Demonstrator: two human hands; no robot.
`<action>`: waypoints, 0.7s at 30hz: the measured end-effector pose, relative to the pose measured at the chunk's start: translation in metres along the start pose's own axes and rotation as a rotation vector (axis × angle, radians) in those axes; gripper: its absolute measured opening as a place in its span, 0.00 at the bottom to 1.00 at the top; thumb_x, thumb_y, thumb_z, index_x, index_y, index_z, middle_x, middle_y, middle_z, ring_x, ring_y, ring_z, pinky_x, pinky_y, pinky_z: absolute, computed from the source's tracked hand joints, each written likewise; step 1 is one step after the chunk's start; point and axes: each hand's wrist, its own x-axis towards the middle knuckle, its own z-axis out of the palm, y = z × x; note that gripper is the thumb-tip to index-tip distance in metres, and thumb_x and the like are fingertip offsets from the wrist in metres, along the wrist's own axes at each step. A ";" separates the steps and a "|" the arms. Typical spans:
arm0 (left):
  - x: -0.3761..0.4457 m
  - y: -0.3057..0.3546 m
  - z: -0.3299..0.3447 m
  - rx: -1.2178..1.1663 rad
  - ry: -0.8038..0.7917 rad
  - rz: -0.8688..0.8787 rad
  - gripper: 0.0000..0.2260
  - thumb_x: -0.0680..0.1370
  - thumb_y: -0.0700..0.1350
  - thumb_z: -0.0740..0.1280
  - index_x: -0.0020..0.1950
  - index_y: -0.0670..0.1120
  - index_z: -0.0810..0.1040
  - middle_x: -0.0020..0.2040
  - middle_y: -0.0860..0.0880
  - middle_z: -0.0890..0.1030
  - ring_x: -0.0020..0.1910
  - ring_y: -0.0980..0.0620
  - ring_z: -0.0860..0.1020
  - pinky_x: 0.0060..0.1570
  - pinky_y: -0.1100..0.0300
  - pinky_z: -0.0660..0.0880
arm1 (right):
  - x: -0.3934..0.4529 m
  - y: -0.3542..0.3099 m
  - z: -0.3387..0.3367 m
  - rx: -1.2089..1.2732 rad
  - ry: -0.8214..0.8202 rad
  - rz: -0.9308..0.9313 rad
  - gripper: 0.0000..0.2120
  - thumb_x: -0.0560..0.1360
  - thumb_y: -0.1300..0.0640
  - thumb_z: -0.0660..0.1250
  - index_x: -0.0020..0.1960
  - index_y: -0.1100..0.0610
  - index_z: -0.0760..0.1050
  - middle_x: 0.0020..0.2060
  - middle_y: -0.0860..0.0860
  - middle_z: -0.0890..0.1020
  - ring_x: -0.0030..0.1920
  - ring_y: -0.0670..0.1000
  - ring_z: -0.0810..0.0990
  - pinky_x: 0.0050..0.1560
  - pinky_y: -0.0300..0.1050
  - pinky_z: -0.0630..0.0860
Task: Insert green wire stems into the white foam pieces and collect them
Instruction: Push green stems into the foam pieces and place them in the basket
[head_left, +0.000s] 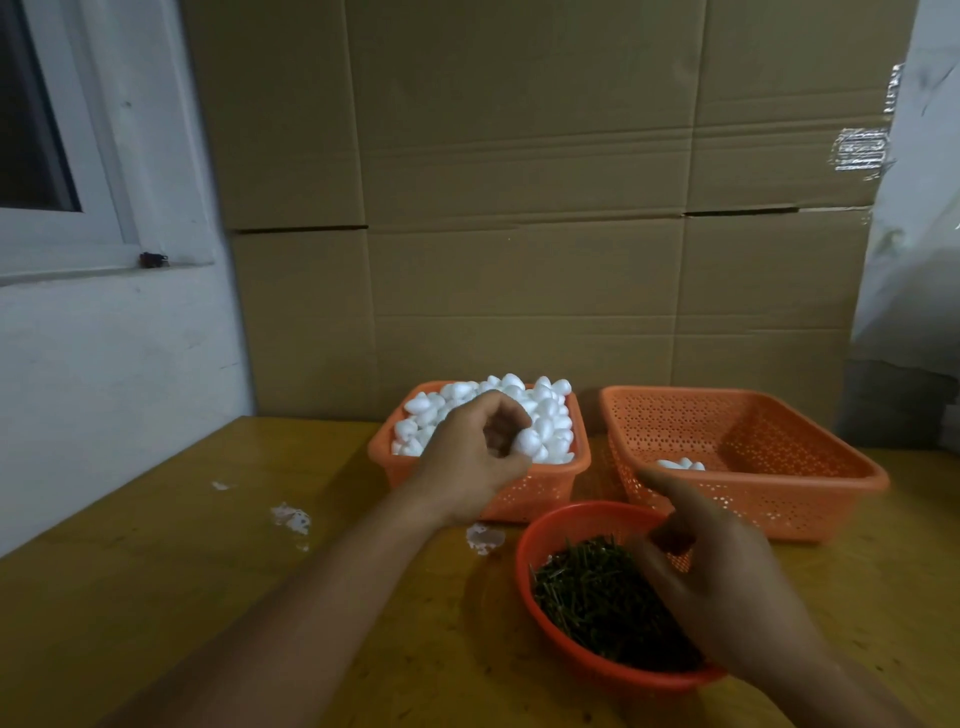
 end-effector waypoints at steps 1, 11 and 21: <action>-0.008 0.003 0.004 -0.046 -0.002 0.004 0.08 0.76 0.36 0.73 0.50 0.46 0.78 0.45 0.53 0.82 0.45 0.59 0.81 0.50 0.63 0.78 | -0.001 0.000 -0.001 -0.026 -0.018 -0.017 0.33 0.75 0.51 0.72 0.75 0.36 0.61 0.45 0.42 0.81 0.47 0.43 0.80 0.51 0.47 0.80; -0.055 0.014 0.027 -0.206 -0.154 0.003 0.11 0.80 0.45 0.65 0.57 0.62 0.78 0.51 0.51 0.83 0.49 0.49 0.83 0.51 0.54 0.80 | 0.001 -0.007 -0.007 -0.319 -0.313 -0.034 0.07 0.78 0.41 0.65 0.49 0.40 0.80 0.46 0.42 0.78 0.45 0.43 0.78 0.48 0.44 0.80; -0.066 0.013 0.032 -0.346 -0.249 -0.048 0.14 0.78 0.42 0.71 0.62 0.56 0.79 0.51 0.47 0.85 0.48 0.53 0.82 0.52 0.57 0.79 | 0.012 -0.017 0.006 -0.451 -0.538 0.018 0.11 0.76 0.41 0.67 0.52 0.46 0.80 0.44 0.44 0.82 0.45 0.45 0.81 0.49 0.48 0.82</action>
